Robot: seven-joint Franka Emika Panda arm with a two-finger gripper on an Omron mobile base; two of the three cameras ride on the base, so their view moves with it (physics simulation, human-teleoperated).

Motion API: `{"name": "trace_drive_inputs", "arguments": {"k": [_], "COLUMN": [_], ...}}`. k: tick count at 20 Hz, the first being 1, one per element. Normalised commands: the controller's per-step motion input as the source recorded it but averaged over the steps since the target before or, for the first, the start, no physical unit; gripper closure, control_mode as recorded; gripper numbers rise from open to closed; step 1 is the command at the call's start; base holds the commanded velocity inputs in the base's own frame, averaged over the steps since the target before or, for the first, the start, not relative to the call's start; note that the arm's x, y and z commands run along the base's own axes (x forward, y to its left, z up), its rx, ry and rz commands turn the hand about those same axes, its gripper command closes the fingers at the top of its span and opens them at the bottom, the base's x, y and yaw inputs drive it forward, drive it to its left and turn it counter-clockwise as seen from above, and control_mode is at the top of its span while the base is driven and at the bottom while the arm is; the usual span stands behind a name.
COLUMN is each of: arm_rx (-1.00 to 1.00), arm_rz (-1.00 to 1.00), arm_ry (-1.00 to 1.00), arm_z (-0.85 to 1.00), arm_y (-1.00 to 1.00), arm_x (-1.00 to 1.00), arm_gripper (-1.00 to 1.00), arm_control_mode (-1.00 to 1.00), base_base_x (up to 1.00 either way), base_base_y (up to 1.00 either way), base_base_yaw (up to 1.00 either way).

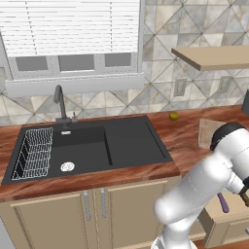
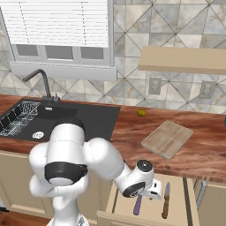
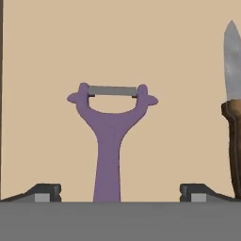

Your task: Open the drawer on the right and place the cutting tools on the cutting board.

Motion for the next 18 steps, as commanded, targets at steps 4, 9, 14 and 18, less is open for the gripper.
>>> {"name": "trace_drive_inputs", "arguments": {"k": [4, 9, 14, 18], "arm_rx": [0.02, 0.04, 0.02, 0.02], "arm_rz": [0.02, 0.02, 0.00, 0.00], "arm_ry": [0.06, 0.00, 0.00, 0.00], "arm_z": [-0.27, -0.31, -0.36, -0.39], "arm_y": [0.00, 0.00, 0.00, 0.00], "arm_x": [0.08, 0.01, 0.00, 0.00], "arm_gripper": [-1.00, -1.00, -1.00, 1.00], "arm_control_mode": [-1.00, -1.00, -1.00, -1.00], "base_base_x": [0.00, 0.00, 0.00, 0.00], "base_base_y": [0.00, 0.00, 0.00, 0.00], "base_base_yaw": [0.00, 0.00, 0.00, 0.00]}}
